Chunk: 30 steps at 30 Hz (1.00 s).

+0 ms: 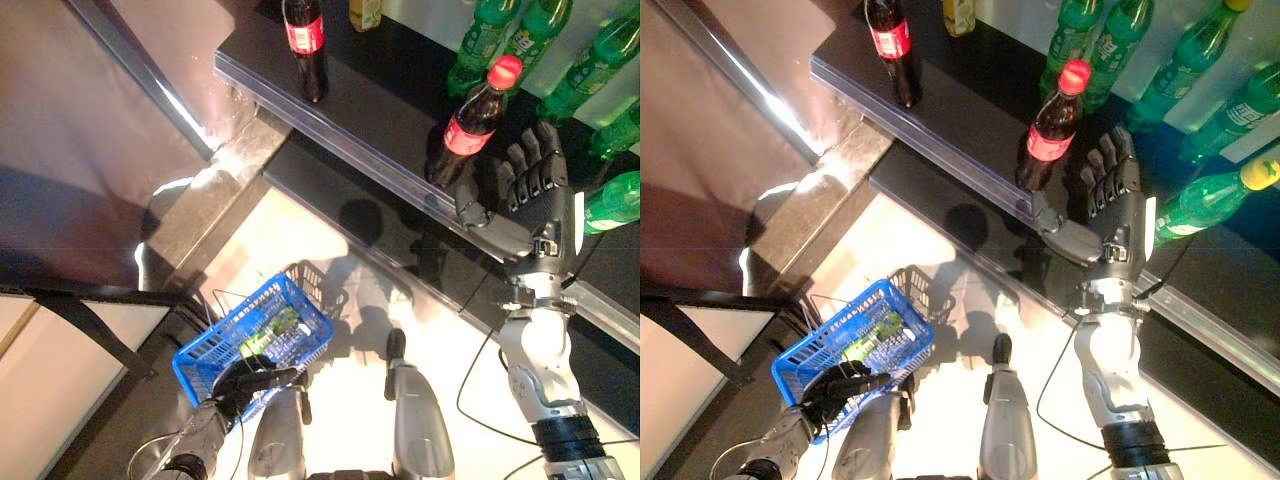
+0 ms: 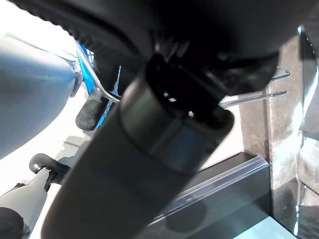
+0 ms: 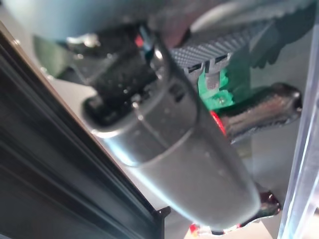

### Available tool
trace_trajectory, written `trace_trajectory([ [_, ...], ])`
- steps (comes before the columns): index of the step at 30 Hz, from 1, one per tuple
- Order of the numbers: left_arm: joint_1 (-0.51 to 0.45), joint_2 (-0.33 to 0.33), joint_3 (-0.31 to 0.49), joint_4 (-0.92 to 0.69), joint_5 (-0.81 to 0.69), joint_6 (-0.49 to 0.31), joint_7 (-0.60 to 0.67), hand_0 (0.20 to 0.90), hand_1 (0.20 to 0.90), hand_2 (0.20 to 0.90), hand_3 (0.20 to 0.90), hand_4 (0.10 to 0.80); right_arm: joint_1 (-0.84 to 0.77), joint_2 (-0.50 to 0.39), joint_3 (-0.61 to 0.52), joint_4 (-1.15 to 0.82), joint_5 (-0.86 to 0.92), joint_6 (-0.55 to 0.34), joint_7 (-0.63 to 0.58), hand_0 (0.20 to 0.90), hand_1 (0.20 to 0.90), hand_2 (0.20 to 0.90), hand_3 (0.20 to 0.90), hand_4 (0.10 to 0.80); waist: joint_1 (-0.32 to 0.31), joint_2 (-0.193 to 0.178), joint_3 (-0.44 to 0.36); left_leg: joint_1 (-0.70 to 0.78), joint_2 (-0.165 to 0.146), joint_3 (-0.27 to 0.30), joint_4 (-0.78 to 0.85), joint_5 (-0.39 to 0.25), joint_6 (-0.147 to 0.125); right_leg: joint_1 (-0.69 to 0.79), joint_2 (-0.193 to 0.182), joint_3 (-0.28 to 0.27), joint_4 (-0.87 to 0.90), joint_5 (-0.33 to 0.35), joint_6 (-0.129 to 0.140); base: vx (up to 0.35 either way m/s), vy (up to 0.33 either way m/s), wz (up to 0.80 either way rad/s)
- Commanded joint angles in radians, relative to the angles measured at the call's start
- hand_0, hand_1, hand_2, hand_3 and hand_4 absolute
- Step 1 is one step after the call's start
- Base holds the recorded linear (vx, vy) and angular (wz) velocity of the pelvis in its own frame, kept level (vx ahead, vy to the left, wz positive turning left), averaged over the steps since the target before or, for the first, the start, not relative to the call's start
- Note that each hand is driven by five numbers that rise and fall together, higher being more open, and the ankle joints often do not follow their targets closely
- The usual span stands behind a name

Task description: Pick up the drink and place into the basket.

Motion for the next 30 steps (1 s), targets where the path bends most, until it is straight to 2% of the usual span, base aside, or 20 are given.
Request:
trace_trajectory([
  [1, 0.087, 0.061, 0.002, -0.101, -0.013, -0.007, -0.036, 0.300, 0.300, 0.300, 0.200, 0.100, -0.090, -0.036, -0.029, -0.064, 0.002, -0.034, 0.000, 0.900, 0.900, 0.900, 0.900, 0.800, 0.028, -0.050, -0.055, -0.120, 0.018, -0.074, 0.087, 0.078, 0.007, 0.136, -0.061, 0.004, -0.067, -0.021, 0.044, 0.000, 0.000, 0.00],
  [14, 0.069, 0.085, -0.010, -0.102, 0.001, 0.037, -0.041, 0.300, 0.300, 0.300, 0.200, 0.100, -0.216, -0.083, -0.020, 0.106, 0.007, 0.074, -0.022, 0.900, 0.900, 0.900, 0.900, 0.800, 0.057, -0.050, -0.055, -0.115, 0.021, -0.078, 0.097, 0.077, 0.003, 0.157, -0.065, -0.012, -0.064, -0.025, 0.041, 0.005, -0.003, 0.01],
  [22, 0.055, 0.091, -0.022, -0.098, 0.007, 0.046, -0.043, 0.300, 0.300, 0.300, 0.200, 0.100, -0.280, -0.114, -0.029, 0.197, -0.002, 0.100, -0.065, 0.900, 0.900, 0.900, 0.900, 0.800, 0.071, -0.047, -0.053, -0.118, 0.020, -0.078, 0.101, 0.073, 0.003, 0.157, -0.067, -0.017, -0.063, -0.024, 0.042, -0.002, -0.004, 0.01],
  [30, 0.041, 0.105, -0.040, -0.098, 0.004, 0.065, -0.047, 0.300, 0.300, 0.300, 0.200, 0.100, -0.377, -0.185, -0.029, 0.347, 0.020, 0.125, -0.078, 0.900, 0.900, 0.900, 0.900, 0.800, 0.087, -0.042, -0.051, -0.120, 0.023, -0.080, 0.109, 0.071, 0.002, 0.155, -0.069, -0.023, -0.052, -0.028, 0.042, 0.009, -0.003, 0.05],
])
